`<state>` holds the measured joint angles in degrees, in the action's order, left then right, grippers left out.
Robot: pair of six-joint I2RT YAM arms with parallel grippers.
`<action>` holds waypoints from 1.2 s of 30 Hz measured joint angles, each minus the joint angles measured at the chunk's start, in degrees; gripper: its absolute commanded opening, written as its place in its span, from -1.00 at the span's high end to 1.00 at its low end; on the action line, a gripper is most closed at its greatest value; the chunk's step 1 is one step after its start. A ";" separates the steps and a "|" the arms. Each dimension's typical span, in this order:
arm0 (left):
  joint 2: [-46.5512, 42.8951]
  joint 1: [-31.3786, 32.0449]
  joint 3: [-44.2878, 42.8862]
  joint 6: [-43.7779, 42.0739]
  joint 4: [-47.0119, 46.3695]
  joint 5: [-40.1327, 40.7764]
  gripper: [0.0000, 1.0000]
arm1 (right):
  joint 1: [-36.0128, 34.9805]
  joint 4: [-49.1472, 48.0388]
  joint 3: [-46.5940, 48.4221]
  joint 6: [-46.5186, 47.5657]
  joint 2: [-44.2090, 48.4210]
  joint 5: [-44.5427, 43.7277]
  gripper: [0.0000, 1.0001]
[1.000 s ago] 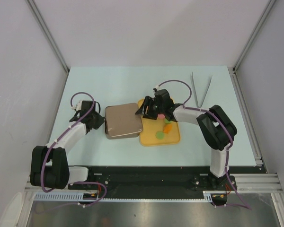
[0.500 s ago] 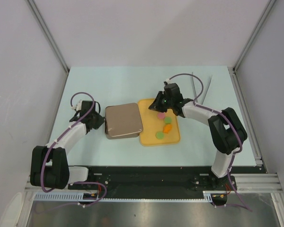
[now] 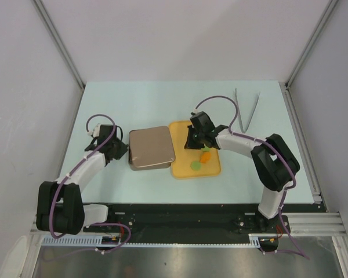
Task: Pack the cookies
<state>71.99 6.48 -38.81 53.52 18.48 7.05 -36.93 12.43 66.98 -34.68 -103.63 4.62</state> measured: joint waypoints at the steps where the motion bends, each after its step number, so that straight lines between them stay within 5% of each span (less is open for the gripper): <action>1: -0.07 0.00 0.13 -0.02 0.02 0.00 0.99 | -0.63 0.09 0.00 0.17 -0.37 -0.11 1.00; 36: -2.23 -0.24 3.30 -0.04 -0.44 -0.68 0.99 | -8.44 2.21 8.81 0.39 -8.96 1.27 1.00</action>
<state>69.76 6.24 -35.51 53.47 18.04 6.37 -45.36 14.63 75.79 -34.28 -112.60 5.89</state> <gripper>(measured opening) 0.005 0.009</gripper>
